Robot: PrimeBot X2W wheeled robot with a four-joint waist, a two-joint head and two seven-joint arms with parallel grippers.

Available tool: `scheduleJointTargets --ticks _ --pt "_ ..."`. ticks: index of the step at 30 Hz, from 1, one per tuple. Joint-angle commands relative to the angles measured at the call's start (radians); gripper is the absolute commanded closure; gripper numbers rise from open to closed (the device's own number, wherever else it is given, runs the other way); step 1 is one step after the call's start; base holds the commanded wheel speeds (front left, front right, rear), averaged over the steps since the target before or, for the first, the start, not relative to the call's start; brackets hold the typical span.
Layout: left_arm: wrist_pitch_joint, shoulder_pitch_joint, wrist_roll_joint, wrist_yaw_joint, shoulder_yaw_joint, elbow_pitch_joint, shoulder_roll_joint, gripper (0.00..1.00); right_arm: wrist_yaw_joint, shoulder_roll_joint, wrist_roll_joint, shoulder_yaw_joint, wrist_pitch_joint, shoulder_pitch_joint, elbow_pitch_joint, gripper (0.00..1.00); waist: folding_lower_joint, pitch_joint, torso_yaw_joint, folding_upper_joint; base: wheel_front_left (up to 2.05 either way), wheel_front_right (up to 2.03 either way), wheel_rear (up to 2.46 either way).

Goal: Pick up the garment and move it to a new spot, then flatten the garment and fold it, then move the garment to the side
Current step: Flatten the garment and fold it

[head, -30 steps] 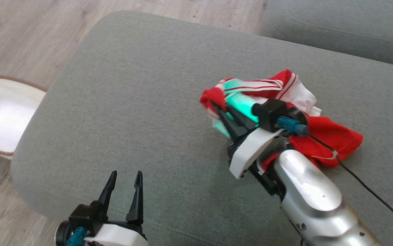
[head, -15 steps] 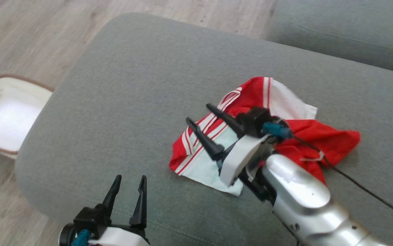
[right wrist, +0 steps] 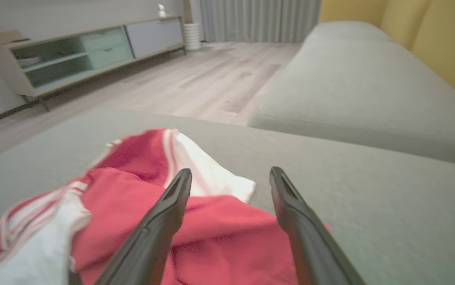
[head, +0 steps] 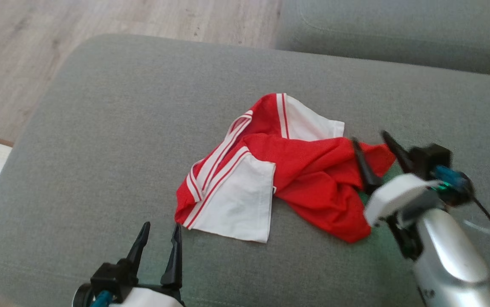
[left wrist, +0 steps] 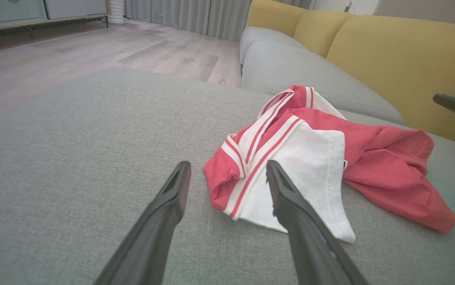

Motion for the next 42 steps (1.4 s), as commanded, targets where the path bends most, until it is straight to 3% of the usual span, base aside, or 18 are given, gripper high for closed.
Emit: scheduleJointTargets --ticks 1,8,18,19,20,22,35,42 --pt "-0.013 -0.037 0.012 0.003 0.034 -0.034 0.011 0.00 0.007 0.000 -0.032 -0.032 0.019 -0.010 -0.047 0.00 0.0001 0.021 -0.012 0.0000 0.00 0.00 0.00" --pt "-0.013 -0.066 0.019 -0.009 0.029 -0.027 0.004 0.00 0.007 -0.004 -0.081 -0.174 0.099 -0.009 -0.002 0.00 0.0001 0.069 0.003 0.0000 0.00 0.00 0.00" --pt "-0.013 -0.099 0.027 -0.017 0.027 -0.012 -0.001 0.00 0.007 -0.004 -0.026 -0.125 0.192 -0.099 0.154 0.00 0.0001 0.118 0.046 0.0000 0.00 0.00 0.00" --pt "-0.013 -0.100 0.028 -0.017 0.027 -0.011 -0.002 0.00 0.007 -0.005 -0.015 -0.115 0.198 -0.107 0.167 0.35 0.0001 0.120 0.048 0.0000 0.00 0.00 0.00" --pt "-0.013 -0.101 0.028 -0.018 0.027 -0.009 -0.002 0.00 0.007 -0.009 -0.005 -0.108 0.199 -0.116 0.177 0.62 0.0001 0.121 0.050 0.0000 0.00 0.00 0.00" --pt "-0.013 -0.103 0.029 -0.019 0.028 -0.007 -0.003 0.00 0.007 -0.018 0.008 -0.104 0.180 -0.136 0.187 1.00 0.0001 0.122 0.052 0.0000 0.00 0.00 0.00" --pt "-0.012 -0.104 0.030 -0.023 0.021 0.010 -0.011 0.00 0.007 -0.082 -0.079 -0.118 0.042 -0.377 0.195 1.00 0.0001 0.085 0.040 0.0000 0.00 0.00 0.00" --pt "-0.012 -0.092 0.024 -0.015 0.030 0.011 -0.001 0.00 0.007 -0.078 -0.105 -0.093 -0.021 -0.455 0.165 1.00 0.0001 0.066 0.028 0.0000 0.00 0.00 0.00"
